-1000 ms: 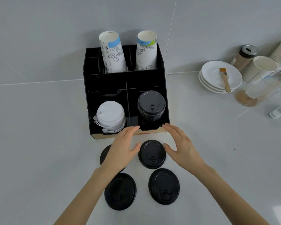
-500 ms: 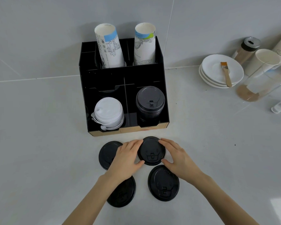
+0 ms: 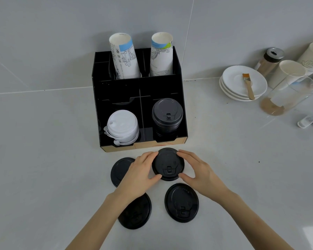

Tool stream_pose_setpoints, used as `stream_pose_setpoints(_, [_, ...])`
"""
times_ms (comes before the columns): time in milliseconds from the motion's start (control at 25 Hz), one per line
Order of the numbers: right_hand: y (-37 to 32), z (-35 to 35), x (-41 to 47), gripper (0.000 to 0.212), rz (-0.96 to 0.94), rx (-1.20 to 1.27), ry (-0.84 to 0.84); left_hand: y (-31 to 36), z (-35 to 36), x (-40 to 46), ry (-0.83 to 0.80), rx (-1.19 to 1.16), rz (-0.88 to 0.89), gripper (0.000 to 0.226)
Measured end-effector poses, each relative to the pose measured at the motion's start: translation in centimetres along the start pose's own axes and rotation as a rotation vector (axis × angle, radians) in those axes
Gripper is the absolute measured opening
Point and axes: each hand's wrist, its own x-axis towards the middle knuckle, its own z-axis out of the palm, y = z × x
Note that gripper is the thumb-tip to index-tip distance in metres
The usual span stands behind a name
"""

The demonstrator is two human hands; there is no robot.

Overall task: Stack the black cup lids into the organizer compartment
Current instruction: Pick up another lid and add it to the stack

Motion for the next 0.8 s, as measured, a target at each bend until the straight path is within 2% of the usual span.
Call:
stream_pose_setpoints(360, [-2.7, -3.4, -0.1, 0.054, -0.154, 0.059, 0.152, 2.3, -3.2, -0.4, 0.23, -0.179, 0.118, 0.059])
stream_pose_setpoints(800, [-3.9, -6.4, 4.2, 0.053, -0.197, 0.024, 0.218, 3.7, -6.3, 3.6, 0.28, -0.178, 0.119, 0.059])
